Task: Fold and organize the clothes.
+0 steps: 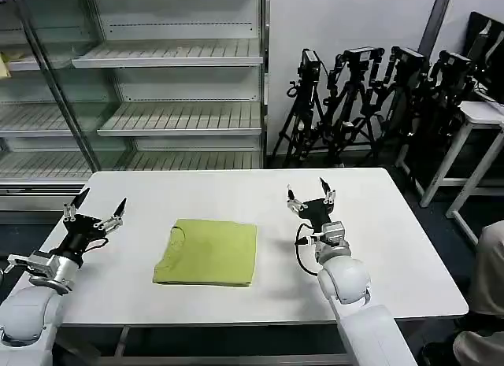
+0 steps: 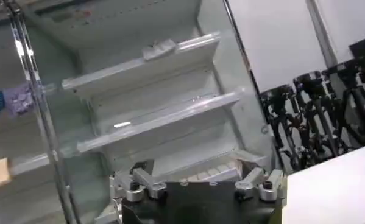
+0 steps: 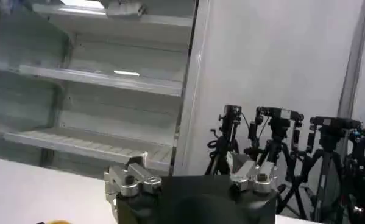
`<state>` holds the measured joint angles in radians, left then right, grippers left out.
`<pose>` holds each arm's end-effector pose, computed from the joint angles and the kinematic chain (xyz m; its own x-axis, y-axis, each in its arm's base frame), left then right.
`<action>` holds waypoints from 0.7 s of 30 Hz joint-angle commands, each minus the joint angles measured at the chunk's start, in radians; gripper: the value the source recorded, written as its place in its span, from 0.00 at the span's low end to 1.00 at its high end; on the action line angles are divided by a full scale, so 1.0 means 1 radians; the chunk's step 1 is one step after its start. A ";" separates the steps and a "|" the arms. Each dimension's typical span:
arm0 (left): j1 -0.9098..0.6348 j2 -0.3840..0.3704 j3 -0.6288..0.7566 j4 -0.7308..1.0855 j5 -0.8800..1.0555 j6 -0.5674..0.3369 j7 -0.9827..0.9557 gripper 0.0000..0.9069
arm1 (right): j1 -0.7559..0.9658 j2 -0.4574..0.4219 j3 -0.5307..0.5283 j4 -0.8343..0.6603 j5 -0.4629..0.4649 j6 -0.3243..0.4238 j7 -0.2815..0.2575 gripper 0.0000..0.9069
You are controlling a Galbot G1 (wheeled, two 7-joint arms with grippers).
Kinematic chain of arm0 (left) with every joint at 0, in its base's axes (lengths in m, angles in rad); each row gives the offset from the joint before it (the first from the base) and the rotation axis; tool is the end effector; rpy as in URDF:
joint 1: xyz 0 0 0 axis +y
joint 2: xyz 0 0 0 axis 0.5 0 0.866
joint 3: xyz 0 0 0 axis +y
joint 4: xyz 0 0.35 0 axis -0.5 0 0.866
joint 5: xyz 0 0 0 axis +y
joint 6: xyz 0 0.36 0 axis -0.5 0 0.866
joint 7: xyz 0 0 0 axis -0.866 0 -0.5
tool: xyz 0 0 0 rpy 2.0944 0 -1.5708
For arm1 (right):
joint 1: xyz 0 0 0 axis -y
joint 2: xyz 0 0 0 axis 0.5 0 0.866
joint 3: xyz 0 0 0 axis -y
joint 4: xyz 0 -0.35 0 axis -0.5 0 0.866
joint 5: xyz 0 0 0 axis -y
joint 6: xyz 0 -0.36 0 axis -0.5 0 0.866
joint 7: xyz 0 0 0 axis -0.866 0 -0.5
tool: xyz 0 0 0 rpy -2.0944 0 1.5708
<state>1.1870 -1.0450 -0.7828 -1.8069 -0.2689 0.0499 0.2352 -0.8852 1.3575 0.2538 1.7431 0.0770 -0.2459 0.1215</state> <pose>0.3093 0.2110 -0.2302 -0.9907 0.1114 -0.0777 0.0831 0.9496 0.3023 0.3860 0.0314 -0.2427 -0.9884 -0.1447 -0.0453 -0.1352 0.9765 -0.1676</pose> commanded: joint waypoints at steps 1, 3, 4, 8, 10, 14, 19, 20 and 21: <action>-0.017 -0.012 0.036 -0.002 0.004 -0.006 0.008 1.00 | -0.005 -0.007 0.011 -0.002 -0.008 0.006 0.000 1.00; -0.022 -0.013 0.044 0.001 0.006 -0.006 0.008 1.00 | -0.005 -0.011 0.012 -0.001 -0.019 0.006 0.017 1.00; -0.026 -0.012 0.046 0.003 0.006 -0.006 0.008 1.00 | -0.005 -0.011 0.015 0.001 -0.030 0.005 0.020 1.00; -0.033 -0.006 0.046 0.017 0.007 -0.008 0.009 1.00 | -0.014 -0.020 0.021 0.012 -0.050 0.006 0.005 1.00; -0.037 -0.004 0.046 0.021 0.007 -0.009 0.010 1.00 | -0.017 -0.024 0.021 0.011 -0.049 0.011 0.003 1.00; -0.035 -0.004 0.058 0.016 0.006 -0.007 0.010 1.00 | -0.022 -0.022 0.022 0.009 -0.049 0.020 -0.001 1.00; -0.031 -0.013 0.080 0.003 0.002 0.002 0.003 1.00 | -0.033 -0.023 0.021 0.017 -0.057 0.025 -0.009 1.00; -0.033 -0.015 0.080 0.003 0.003 0.004 0.003 1.00 | -0.034 -0.022 0.022 0.018 -0.057 0.026 -0.009 1.00; -0.035 -0.016 0.080 0.006 0.002 0.003 0.003 1.00 | -0.035 -0.022 0.023 0.019 -0.058 0.026 -0.009 1.00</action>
<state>1.1585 -1.0560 -0.7210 -1.8019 -0.2656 0.0482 0.2388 -0.9131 1.3376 0.2733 1.7538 0.0320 -0.2251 0.1158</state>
